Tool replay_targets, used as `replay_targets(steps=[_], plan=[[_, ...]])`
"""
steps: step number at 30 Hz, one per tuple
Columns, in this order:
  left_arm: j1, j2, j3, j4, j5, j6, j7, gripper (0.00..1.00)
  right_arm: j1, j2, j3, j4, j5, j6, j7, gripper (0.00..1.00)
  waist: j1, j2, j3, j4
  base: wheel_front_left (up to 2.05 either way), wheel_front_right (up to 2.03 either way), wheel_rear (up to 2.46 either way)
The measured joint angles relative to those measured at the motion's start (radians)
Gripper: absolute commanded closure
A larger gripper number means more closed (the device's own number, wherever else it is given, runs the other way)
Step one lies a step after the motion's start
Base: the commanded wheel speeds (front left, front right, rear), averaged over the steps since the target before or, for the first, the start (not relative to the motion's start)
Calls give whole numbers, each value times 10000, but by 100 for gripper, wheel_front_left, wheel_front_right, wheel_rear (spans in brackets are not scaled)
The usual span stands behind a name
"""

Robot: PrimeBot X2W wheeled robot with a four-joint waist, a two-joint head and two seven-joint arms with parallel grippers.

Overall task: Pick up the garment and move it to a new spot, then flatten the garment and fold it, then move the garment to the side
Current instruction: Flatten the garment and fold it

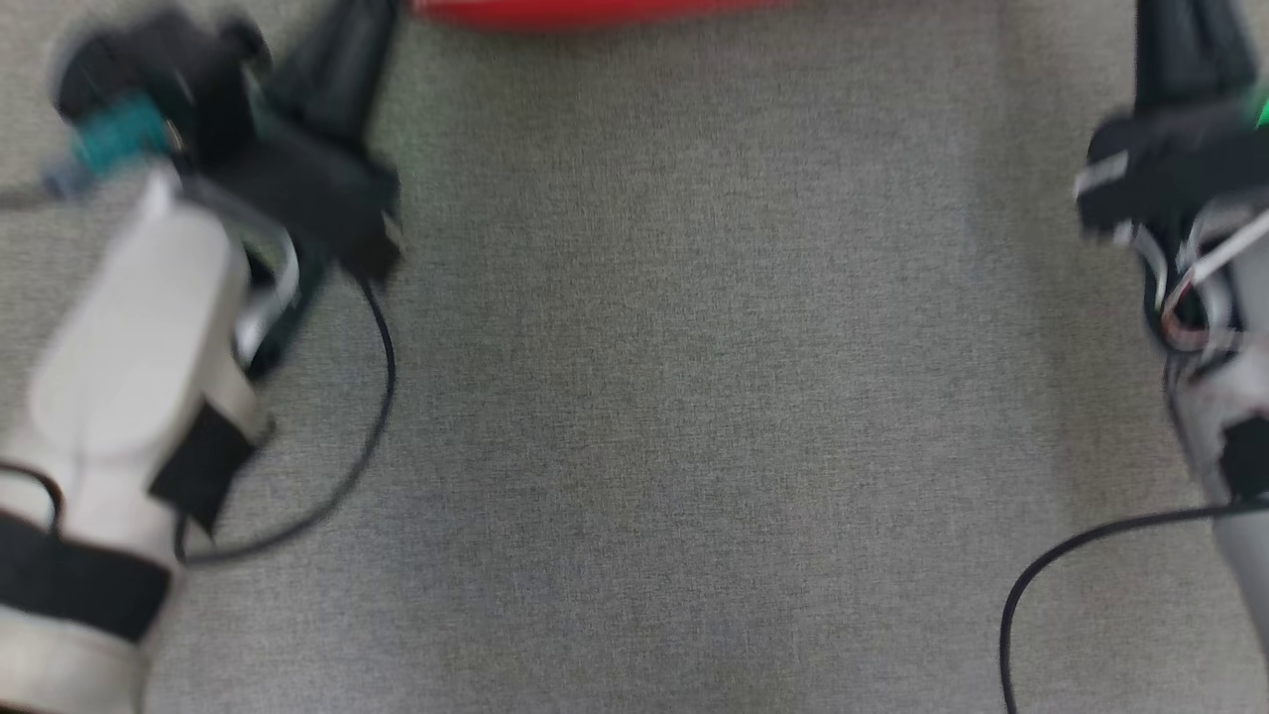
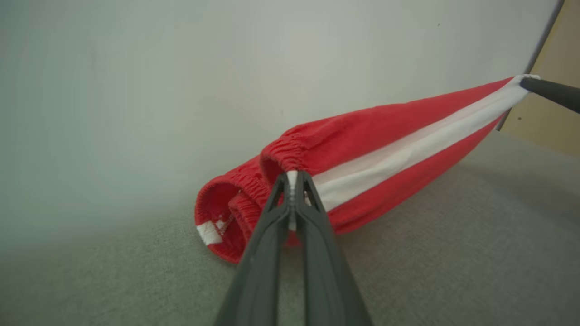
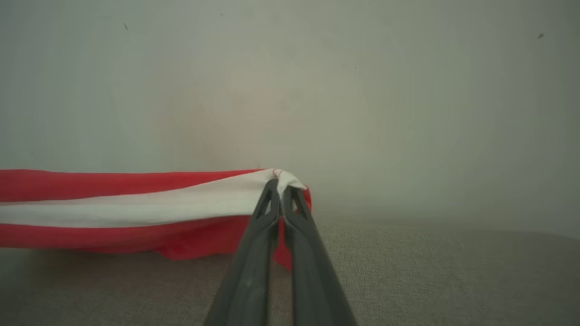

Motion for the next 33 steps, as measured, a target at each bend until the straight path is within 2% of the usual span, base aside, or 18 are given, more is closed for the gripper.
replay_targets(steps=[7, 14, 26, 33], plan=[[2210, -113, 389, -284, -675, -2, 2, 100, 2122, -109, 328, -454, 109, 0, 2, 100, -1, 0, -673, 74, 0, 0, 0], [4434, -589, 366, -616, -1055, 0, 2, 100, 3860, 130, 288, -477, 217, 0, 0, 100, -2, -1, -1638, 173, 0, 0, 0], [7495, -1039, 809, -259, -1083, -2, 2, 100, 6675, 305, 529, -255, 353, 0, 2, 100, -2, -3, -3747, 273, 0, 0, 0], [8696, -1313, 1005, -249, -1049, -2, 2, 100, 7746, 476, 384, -384, 297, 0, 2, 100, -1, -3, -4846, 183, 0, 0, 0]])
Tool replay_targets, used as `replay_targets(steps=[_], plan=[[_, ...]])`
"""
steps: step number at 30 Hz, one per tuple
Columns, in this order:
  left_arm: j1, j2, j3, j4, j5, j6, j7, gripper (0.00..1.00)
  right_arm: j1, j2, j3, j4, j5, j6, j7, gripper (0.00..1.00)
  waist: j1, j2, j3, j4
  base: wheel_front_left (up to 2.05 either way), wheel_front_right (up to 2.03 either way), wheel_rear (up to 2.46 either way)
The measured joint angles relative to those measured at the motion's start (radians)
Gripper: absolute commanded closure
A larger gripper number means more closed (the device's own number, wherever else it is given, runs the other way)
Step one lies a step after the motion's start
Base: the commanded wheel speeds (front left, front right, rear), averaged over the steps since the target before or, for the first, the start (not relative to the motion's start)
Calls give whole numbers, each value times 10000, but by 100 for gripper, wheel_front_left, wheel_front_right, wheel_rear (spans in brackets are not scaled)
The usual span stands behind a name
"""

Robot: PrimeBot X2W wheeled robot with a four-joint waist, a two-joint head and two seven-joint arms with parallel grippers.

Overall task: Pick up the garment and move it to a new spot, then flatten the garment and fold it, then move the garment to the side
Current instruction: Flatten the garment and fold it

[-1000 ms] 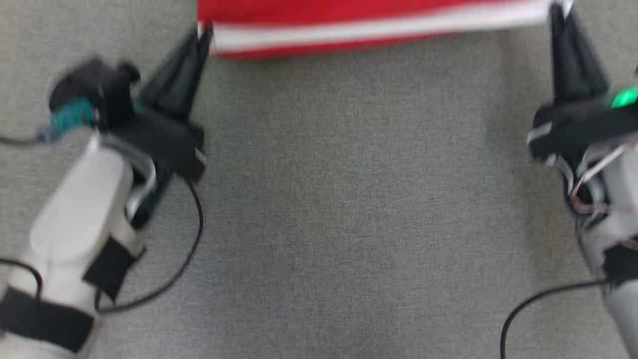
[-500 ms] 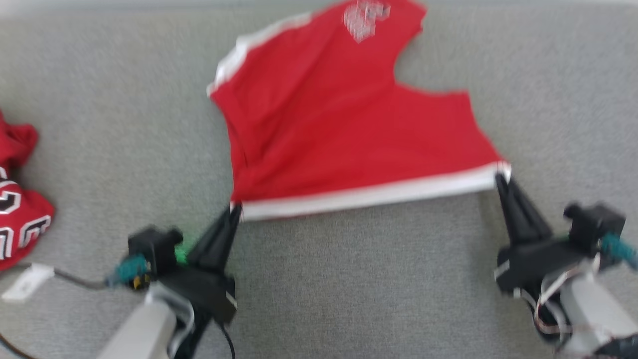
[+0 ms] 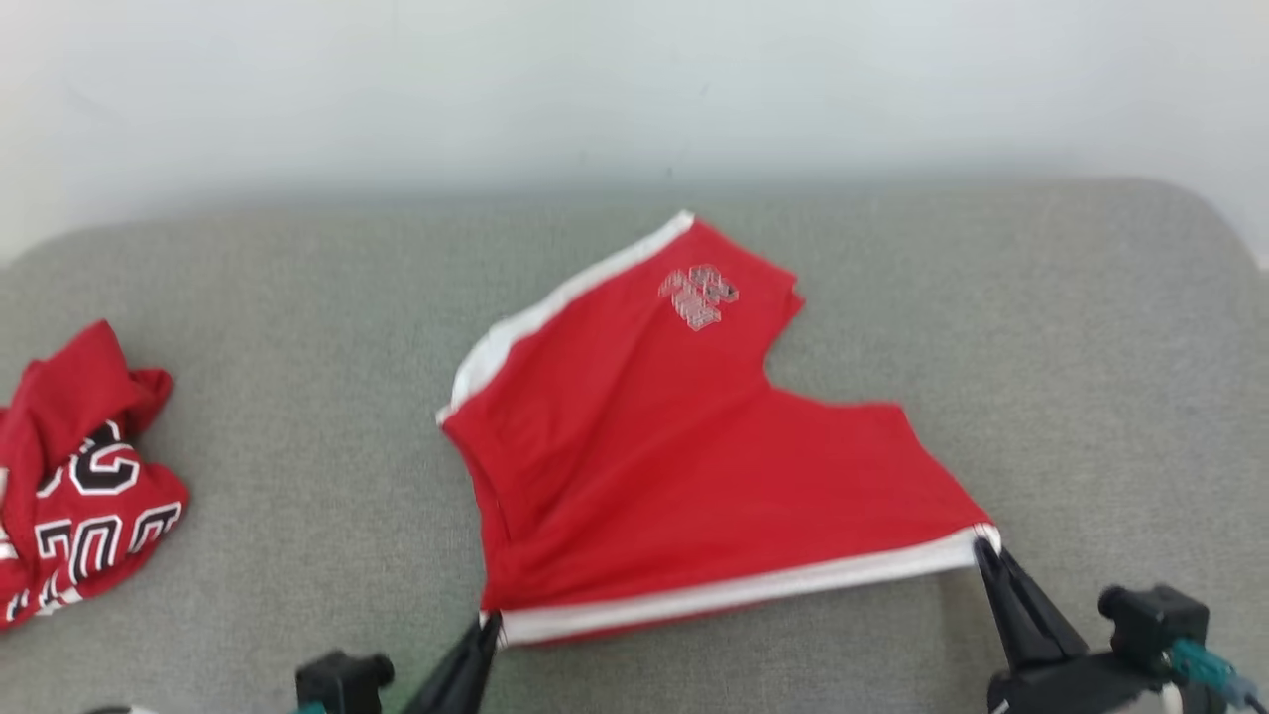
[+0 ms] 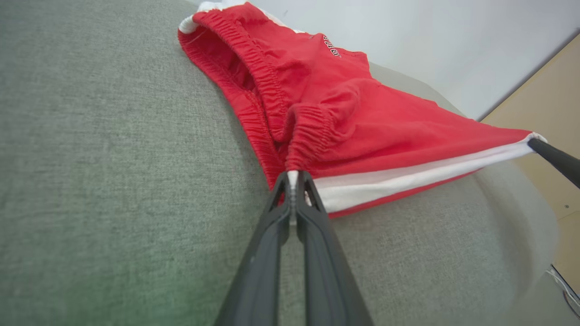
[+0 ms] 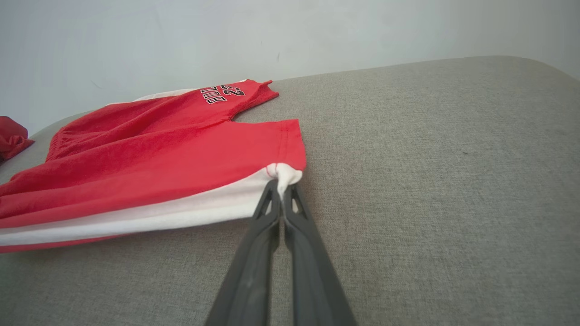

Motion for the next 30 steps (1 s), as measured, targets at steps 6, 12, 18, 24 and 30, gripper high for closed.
replay_targets(steps=[6, 12, 18, 24, 30], plan=[[744, -190, -2, -111, 102, -2, 0, 100, 787, 71, -554, -270, -109, 0, 0, 100, 0, 0, -641, -67, 0, 0, 0], [1115, -276, 171, -265, 180, -4, 0, 100, 1137, 165, -890, -422, -284, 2, 2, 100, 2, 0, -807, 27, 0, 0, 0], [1094, -431, 343, -867, 439, -6, 0, 100, 763, 372, -1609, -458, -752, 2, 2, 100, 2, 1, -728, 417, 0, 0, 0], [514, -612, 426, -1519, 556, -6, 0, 100, -582, 514, -2324, -176, -1576, 4, 2, 100, 3, 2, -341, 812, 0, 0, 0], [-846, -947, 405, -1611, 433, -4, 0, 100, -2976, 190, -2265, 796, -1975, 4, 0, 100, 4, 3, 603, 1228, 0, 0, 0]])
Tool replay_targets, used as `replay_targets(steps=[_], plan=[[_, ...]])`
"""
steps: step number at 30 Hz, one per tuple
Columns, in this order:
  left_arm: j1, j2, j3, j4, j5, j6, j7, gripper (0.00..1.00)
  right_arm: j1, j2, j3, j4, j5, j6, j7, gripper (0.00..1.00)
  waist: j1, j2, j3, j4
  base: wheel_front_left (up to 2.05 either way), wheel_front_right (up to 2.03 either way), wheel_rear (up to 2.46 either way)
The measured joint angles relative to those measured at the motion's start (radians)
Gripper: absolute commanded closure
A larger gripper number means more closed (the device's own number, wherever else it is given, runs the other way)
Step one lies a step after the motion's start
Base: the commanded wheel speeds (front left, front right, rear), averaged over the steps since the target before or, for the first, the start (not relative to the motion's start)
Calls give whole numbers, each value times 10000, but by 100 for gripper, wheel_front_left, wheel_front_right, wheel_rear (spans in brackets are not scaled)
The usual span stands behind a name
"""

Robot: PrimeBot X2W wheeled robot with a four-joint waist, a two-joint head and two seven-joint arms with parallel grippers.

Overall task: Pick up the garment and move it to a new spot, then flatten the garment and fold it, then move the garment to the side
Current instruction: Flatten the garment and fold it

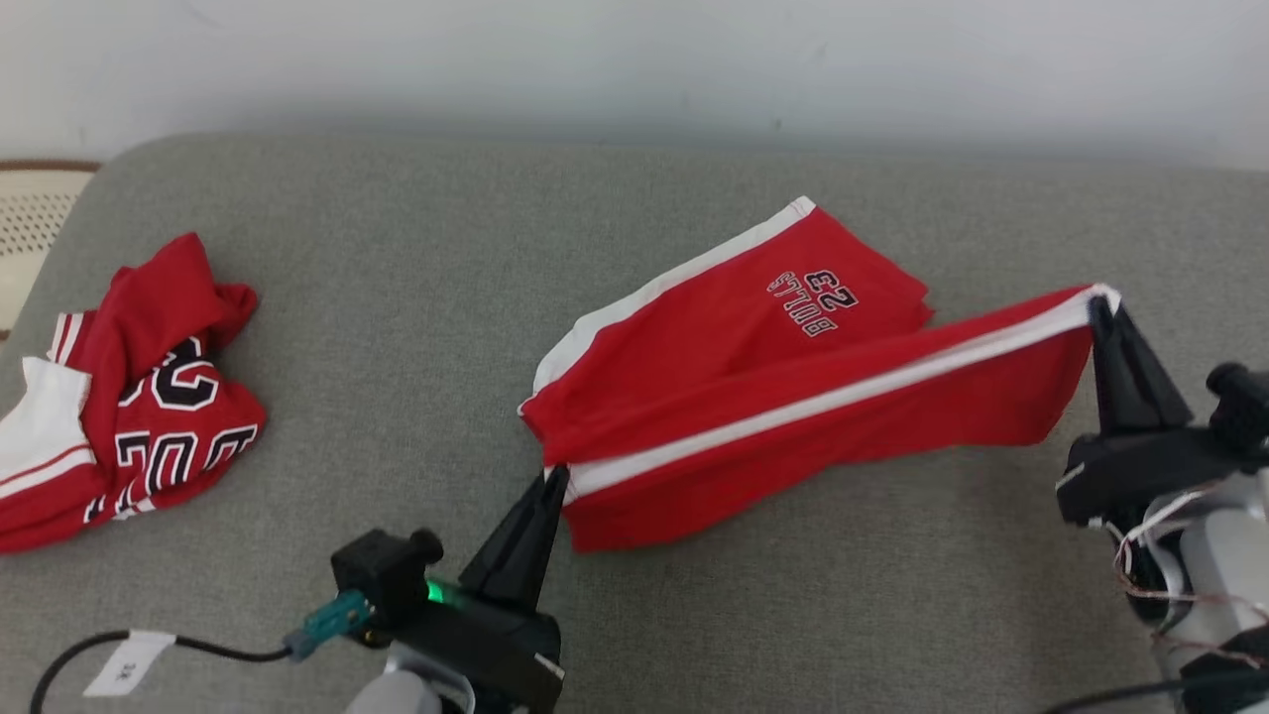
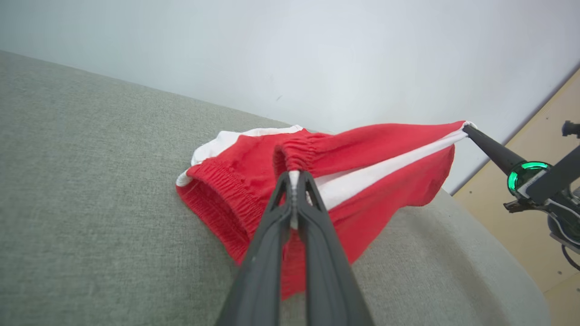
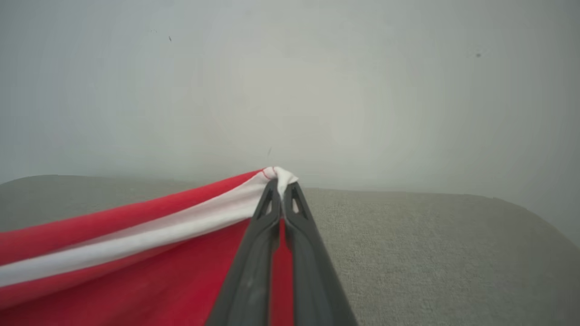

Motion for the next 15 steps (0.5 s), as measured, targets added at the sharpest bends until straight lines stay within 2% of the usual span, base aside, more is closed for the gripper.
replay_targets(steps=[11, 15], plan=[[-1740, -255, 84, 163, -84, 2, 0, 100, -3080, -518, 876, 1747, -351, -2, 0, 100, 3, 1, 1665, 685, 0, 0, 0], [-2096, -261, -65, 107, -477, 2, 0, 100, -3878, -675, 1143, 2366, -420, -2, 0, 100, 2, 1, 2114, 959, 0, 0, 0]])
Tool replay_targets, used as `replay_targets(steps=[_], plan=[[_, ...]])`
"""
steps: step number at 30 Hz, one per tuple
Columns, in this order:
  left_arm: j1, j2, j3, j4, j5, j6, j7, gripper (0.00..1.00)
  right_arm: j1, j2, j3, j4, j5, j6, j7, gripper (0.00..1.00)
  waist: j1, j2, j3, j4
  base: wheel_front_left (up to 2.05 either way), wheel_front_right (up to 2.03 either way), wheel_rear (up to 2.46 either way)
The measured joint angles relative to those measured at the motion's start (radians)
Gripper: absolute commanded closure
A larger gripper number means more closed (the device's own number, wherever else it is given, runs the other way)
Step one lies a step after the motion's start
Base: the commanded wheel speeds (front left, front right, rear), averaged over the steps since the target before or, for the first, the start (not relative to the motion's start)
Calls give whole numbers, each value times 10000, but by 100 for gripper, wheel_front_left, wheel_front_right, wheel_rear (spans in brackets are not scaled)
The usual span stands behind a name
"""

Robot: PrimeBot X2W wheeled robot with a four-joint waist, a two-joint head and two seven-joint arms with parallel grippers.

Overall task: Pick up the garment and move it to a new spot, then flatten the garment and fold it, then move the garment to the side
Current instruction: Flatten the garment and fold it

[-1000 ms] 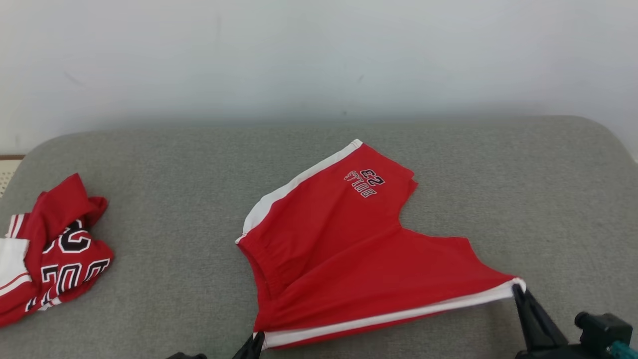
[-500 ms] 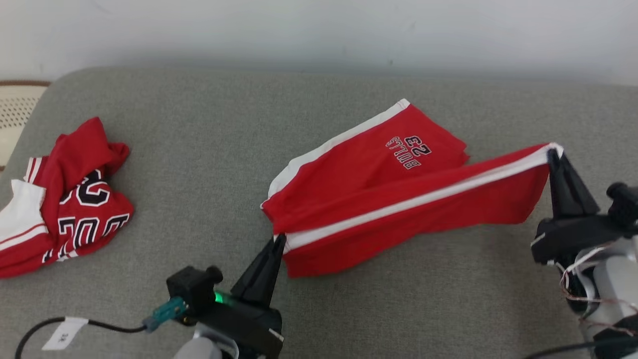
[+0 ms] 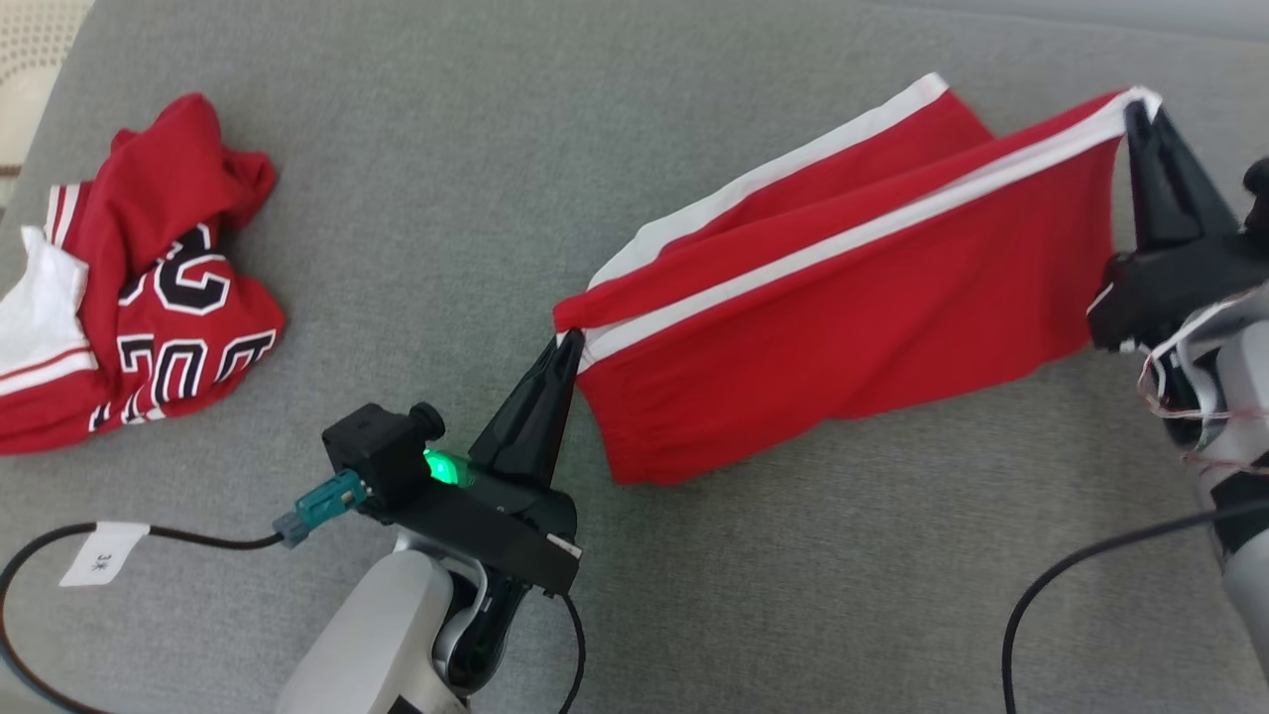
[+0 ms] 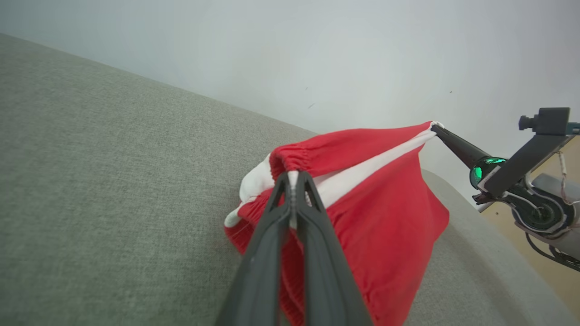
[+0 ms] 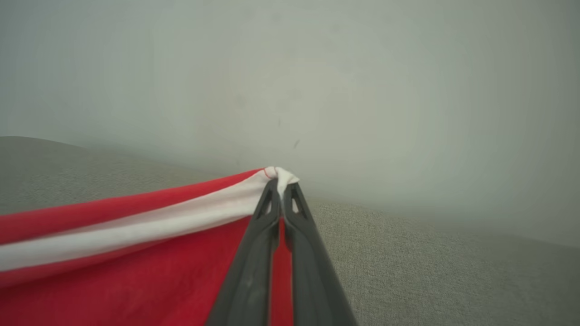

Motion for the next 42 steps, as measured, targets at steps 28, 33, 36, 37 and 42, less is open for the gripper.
replay_targets(steps=[28, 33, 36, 37, 42], plan=[[-1110, -2, -520, -598, -732, 2, 0, 0, -3092, -198, 1455, 2612, 117, 0, -15, 0, -5, -2, 2042, 1369, 0, 0, 0], [-1117, 0, -589, -711, -616, 2, 0, 0, -3010, -94, 1283, 2579, 117, 0, -15, 0, -4, -1, 1956, 1205, 0, 0, 0], [-1060, -6, -504, -773, -244, 2, 0, 0, -2677, -84, 941, 2383, 192, 0, -13, 0, -4, -1, 1803, 1080, 0, 0, 0], [-989, -8, -399, -792, -48, 2, 0, 0, -2555, -77, 848, 2295, 201, 0, -13, 0, -4, -1, 1751, 1055, 0, 0, 0], [-622, -2, 236, -775, 533, 2, 0, 0, -1769, -40, 430, 1958, 401, 0, -6, 0, -3, -1, 1460, 920, 0, 0, 0]])
